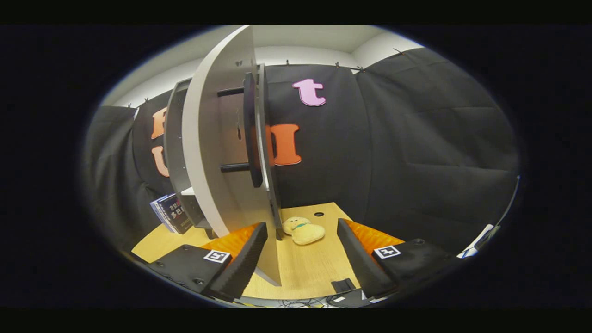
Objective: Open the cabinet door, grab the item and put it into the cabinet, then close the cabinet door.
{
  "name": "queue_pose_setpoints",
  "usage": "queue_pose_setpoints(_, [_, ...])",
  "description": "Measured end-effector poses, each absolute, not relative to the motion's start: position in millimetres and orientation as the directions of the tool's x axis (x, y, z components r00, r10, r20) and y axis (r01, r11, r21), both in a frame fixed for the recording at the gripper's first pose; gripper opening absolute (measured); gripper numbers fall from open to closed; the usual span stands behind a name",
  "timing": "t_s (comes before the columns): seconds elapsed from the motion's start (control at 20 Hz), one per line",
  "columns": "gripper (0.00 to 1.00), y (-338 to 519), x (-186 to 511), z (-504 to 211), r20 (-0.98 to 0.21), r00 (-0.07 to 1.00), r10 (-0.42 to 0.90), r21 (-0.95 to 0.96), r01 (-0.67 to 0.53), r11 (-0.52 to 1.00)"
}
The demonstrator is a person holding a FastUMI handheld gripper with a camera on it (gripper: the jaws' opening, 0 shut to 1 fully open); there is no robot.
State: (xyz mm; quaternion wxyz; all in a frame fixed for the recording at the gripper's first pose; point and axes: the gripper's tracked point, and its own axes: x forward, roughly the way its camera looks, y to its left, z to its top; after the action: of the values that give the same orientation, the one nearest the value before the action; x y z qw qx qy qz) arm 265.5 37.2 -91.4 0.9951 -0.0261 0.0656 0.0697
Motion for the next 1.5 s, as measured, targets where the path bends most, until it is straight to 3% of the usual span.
queue_pose_setpoints(1.0, [0.97, 170.6, 258.9, -112.6, -0.177, 0.925, 0.337, -0.036, -0.348, 0.937])
queue_pose_setpoints(1.5, [0.97, 258.6, 299.4, -128.4, -0.19, 0.921, 0.341, -0.058, -0.357, 0.932])
